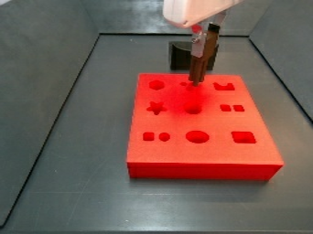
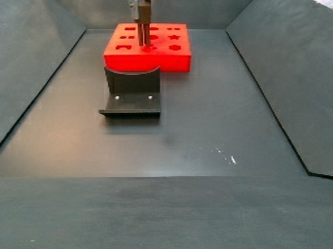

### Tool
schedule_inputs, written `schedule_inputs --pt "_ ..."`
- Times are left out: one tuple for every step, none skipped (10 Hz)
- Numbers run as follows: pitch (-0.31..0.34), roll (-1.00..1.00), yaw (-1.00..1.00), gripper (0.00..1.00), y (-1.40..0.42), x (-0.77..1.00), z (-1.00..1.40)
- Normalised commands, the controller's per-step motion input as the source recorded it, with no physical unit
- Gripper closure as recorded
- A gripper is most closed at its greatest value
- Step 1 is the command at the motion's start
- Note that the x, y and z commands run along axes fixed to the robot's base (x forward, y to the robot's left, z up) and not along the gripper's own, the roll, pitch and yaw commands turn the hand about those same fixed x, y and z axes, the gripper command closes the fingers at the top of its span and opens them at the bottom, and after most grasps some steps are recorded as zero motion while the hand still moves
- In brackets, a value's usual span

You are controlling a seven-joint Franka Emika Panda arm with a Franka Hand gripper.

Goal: Insert the 3 prong object.

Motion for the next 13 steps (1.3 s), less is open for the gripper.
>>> schedule_inputs --pt "0.013 0.15 0.98 1.00 0.01 0.00 0.00" --pt "0.000 0.10 0.94 1.00 0.00 0.02 0.00" --pt "0.000 0.06 0.43 1.00 0.00 0.00 0.00" --pt "0.000 0.05 0.46 1.00 0.00 0.00 0.00" --pt "0.000 0.00 0.00 1.00 0.00 0.00 -0.02" --pt "0.000 0.00 0.08 1.00 0.00 0.00 -0.11" --pt "0.016 0.00 0.04 1.00 0.00 -0.32 -0.26" --pt "0.020 0.00 0.03 1.00 -0.11 -0.36 -0.18" --pt "0.000 0.01 0.12 1.00 -0.13 -0.18 -0.11" --pt "0.000 0.07 0.25 1.00 -0.18 -0.12 -0.06" --pt "0.000 0.01 0.23 1.00 -0.01 -0.01 -0.11" --pt "0.000 0.00 0.00 1.00 0.00 -0.08 0.00" --pt "0.130 0.04 -0.05 1.00 0.07 0.05 -0.53"
